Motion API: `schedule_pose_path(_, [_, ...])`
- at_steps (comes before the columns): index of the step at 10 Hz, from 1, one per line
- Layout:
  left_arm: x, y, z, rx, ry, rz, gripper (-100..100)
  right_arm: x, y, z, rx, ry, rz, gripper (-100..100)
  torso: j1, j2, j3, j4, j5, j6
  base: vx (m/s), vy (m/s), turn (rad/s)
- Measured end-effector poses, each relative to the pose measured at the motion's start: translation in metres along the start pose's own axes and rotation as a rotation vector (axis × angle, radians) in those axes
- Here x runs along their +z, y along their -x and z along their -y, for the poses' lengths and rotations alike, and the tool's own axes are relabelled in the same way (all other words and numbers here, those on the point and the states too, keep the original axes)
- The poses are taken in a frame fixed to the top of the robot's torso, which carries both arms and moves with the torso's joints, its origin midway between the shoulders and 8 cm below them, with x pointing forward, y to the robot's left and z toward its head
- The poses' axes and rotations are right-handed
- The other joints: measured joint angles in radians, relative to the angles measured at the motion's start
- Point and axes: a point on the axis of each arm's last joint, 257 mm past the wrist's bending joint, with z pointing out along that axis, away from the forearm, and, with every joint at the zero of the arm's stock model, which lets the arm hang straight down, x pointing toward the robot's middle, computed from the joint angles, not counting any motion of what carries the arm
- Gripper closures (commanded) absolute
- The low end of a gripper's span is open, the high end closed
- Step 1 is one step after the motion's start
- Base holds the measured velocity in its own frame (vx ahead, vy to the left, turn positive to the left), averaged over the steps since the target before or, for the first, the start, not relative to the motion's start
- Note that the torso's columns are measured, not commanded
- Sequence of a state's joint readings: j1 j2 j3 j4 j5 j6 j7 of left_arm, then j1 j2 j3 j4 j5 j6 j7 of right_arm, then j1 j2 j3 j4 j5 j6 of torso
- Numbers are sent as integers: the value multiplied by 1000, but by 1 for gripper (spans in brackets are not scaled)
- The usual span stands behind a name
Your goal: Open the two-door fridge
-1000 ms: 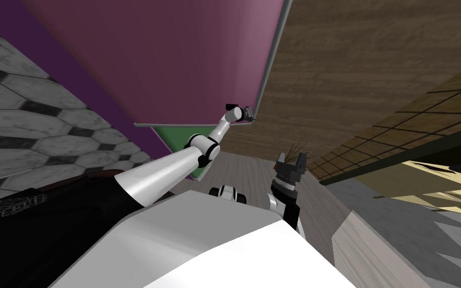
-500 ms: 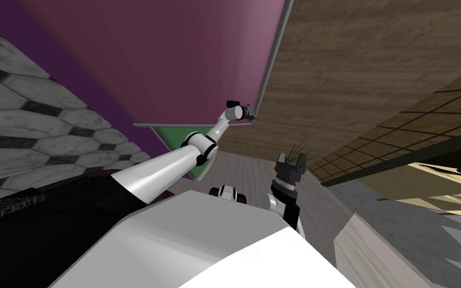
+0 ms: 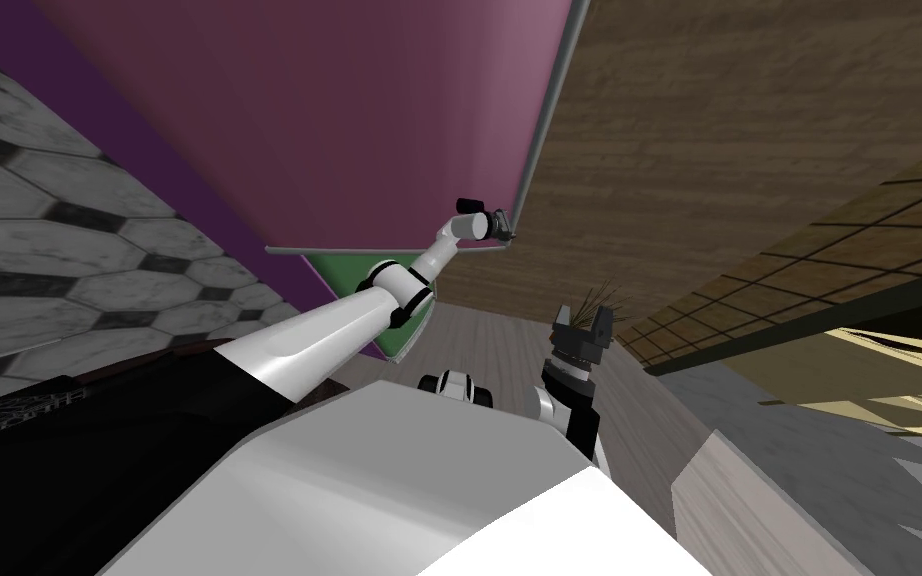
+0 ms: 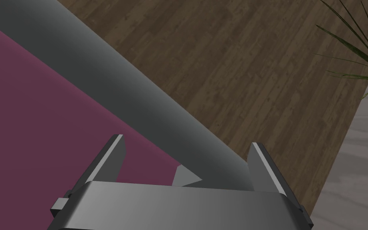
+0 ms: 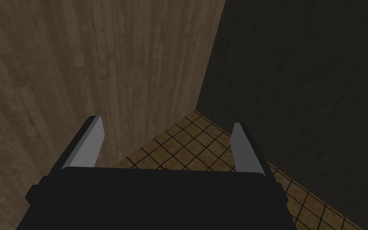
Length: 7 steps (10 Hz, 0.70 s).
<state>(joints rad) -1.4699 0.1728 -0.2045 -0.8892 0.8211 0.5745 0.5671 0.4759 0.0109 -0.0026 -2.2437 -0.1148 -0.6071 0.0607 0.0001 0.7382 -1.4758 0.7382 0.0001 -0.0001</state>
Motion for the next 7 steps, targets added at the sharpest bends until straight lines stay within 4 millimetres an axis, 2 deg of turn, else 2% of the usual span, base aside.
schedule_pose_path(1, [0, -2, -3, -3, 7, 1, -100, 0, 0, 0, 0, 0, 0, 0, 0, 0, 0, 0, 0, 0, 0, 0, 0])
schedule_pose_path(2, [0, -2, -3, -7, 8, 2, 0, 0, 0, 0, 0, 0, 0, 0, 0, 0, 0, 0, 0, 0, 0, 0, 0])
schedule_pose_path(7, [0, -2, -3, -7, 8, 2, 0, 0, 0, 0, 0, 0, 0, 0, 0, 0, 0, 0, 0, 0, 0, 0, 0])
